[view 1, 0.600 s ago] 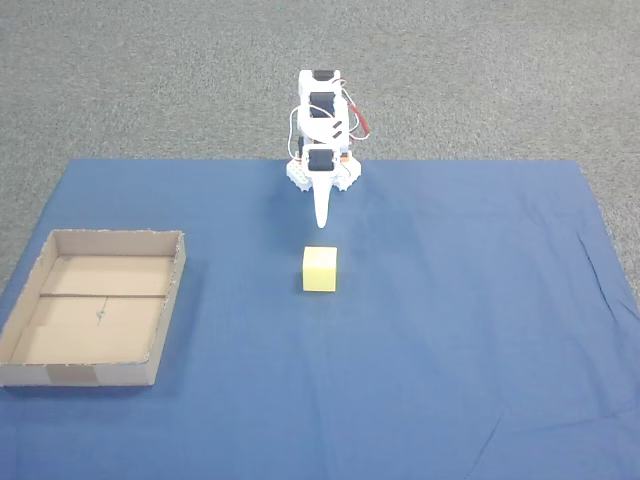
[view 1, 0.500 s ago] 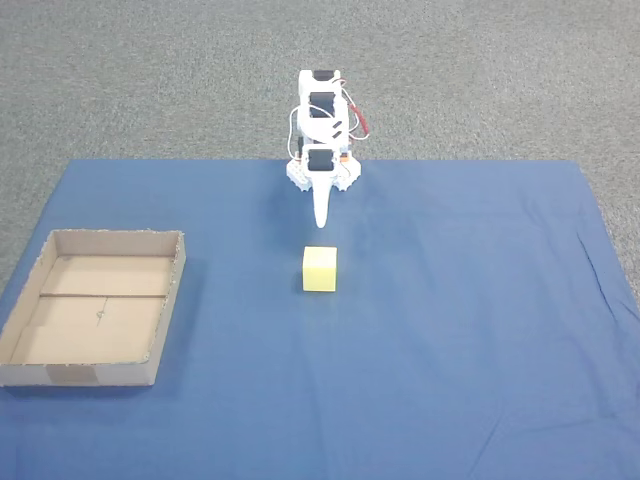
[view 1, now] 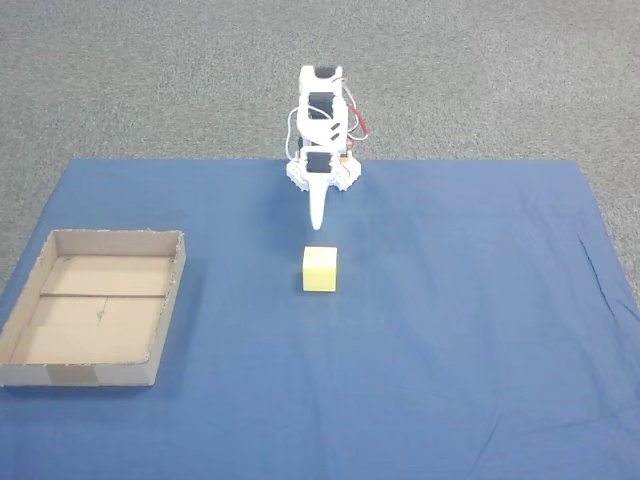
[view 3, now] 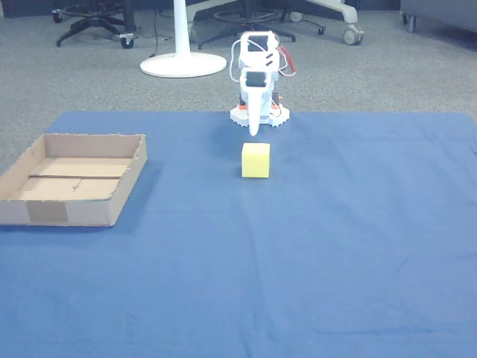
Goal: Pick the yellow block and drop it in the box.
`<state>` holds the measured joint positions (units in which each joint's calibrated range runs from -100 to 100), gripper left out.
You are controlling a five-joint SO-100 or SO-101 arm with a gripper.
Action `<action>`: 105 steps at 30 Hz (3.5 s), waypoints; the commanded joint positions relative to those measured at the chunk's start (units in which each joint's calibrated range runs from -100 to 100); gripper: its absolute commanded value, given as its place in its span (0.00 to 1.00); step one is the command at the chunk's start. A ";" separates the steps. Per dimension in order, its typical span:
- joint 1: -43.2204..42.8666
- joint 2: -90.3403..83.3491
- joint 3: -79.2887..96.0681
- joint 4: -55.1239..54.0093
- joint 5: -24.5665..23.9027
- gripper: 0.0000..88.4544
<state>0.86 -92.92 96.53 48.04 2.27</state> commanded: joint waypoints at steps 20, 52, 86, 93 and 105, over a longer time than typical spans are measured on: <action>-0.50 80.72 -62.69 6.98 0.49 0.40; 9.17 65.53 -68.57 4.34 6.59 0.20; 35.75 110.36 -119.61 8.22 9.38 0.41; 10.35 40.03 -74.54 20.62 3.71 0.23; -2.08 -4.63 2.65 -3.02 2.30 0.00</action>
<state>-1.19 -95.74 92.71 50.08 3.88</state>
